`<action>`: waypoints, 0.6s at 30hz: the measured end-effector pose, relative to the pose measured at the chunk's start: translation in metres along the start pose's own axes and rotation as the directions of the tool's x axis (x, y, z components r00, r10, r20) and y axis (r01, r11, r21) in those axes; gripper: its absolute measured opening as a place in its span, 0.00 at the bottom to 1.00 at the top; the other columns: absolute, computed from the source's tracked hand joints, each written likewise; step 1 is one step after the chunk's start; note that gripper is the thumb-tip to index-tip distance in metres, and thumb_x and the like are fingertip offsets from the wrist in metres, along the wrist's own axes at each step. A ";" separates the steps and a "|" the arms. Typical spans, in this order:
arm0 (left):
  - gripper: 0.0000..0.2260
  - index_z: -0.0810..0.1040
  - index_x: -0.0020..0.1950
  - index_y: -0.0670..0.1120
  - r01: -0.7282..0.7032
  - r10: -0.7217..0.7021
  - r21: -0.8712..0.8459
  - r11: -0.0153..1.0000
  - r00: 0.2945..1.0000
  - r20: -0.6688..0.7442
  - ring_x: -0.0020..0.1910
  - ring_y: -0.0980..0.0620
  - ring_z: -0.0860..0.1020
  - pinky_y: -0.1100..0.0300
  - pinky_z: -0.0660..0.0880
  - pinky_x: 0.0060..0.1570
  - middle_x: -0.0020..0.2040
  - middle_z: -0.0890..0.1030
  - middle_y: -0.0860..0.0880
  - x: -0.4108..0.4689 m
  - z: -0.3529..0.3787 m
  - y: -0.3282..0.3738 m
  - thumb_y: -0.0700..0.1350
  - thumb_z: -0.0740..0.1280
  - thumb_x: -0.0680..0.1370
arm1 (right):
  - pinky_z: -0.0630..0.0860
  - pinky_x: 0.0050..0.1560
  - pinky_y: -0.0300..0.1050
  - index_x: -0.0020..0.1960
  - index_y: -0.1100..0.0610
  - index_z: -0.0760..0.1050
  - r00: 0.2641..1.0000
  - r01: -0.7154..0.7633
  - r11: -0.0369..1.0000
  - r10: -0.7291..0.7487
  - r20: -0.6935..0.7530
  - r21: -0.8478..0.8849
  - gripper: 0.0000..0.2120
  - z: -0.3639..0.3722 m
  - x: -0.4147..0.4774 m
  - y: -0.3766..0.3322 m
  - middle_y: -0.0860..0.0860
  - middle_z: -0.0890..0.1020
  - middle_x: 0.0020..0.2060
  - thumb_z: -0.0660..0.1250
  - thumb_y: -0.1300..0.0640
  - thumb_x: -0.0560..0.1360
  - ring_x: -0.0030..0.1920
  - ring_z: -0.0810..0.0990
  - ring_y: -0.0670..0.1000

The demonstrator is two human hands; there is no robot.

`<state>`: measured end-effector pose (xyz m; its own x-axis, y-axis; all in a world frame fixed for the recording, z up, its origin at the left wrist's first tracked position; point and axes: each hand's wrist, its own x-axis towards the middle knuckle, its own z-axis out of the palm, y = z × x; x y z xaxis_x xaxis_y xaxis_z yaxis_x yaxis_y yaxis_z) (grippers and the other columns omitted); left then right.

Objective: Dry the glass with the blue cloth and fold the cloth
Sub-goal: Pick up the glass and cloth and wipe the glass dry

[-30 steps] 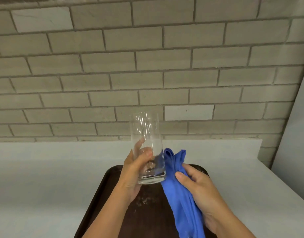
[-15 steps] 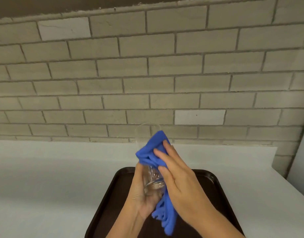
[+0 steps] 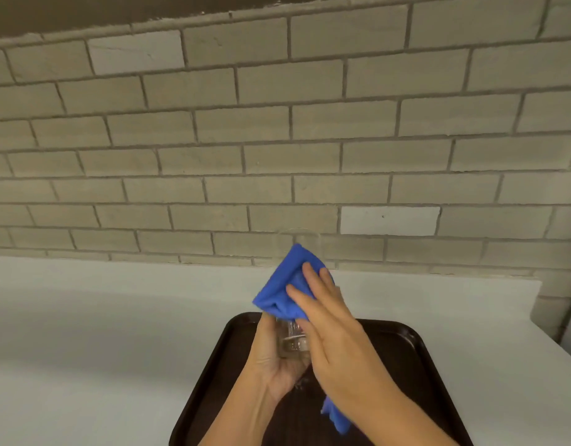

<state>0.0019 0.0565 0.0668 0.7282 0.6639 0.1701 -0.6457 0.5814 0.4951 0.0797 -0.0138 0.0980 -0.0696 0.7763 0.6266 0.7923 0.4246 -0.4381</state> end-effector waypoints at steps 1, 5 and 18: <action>0.26 0.83 0.52 0.42 0.002 -0.002 0.044 0.999 1.000 0.000 0.48 0.47 0.83 0.52 0.82 0.46 0.50 0.85 0.42 0.001 0.002 -0.002 0.50 0.80 0.57 | 0.35 0.66 0.26 0.70 0.46 0.50 1.000 -0.015 1.000 0.015 -0.012 -0.019 0.25 -0.006 0.012 0.003 0.33 0.40 0.67 0.52 0.62 0.78 0.67 0.31 0.31; 0.27 0.74 0.61 0.45 0.032 -0.017 0.180 0.983 0.996 -0.086 0.42 0.45 0.83 0.51 0.80 0.39 0.44 0.85 0.43 0.009 0.011 -0.004 0.55 0.70 0.66 | 0.40 0.58 0.17 0.70 0.51 0.58 0.985 -0.151 0.985 0.157 -0.078 0.079 0.20 -0.033 0.060 0.014 0.44 0.49 0.74 0.51 0.58 0.79 0.72 0.42 0.41; 0.15 0.84 0.46 0.48 -0.006 0.017 0.164 0.986 0.998 -0.060 0.42 0.53 0.84 0.58 0.81 0.43 0.42 0.86 0.50 0.015 0.011 -0.013 0.54 0.68 0.66 | 0.39 0.60 0.17 0.69 0.55 0.61 0.992 -0.097 0.994 0.100 -0.073 0.043 0.20 -0.029 0.008 0.000 0.50 0.54 0.74 0.53 0.62 0.78 0.70 0.43 0.40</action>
<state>0.0238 0.0532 0.0720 0.7024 0.7004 0.1269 -0.6039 0.4919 0.6272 0.0970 -0.0209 0.1217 0.0544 0.7786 0.6251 0.7685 0.3671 -0.5241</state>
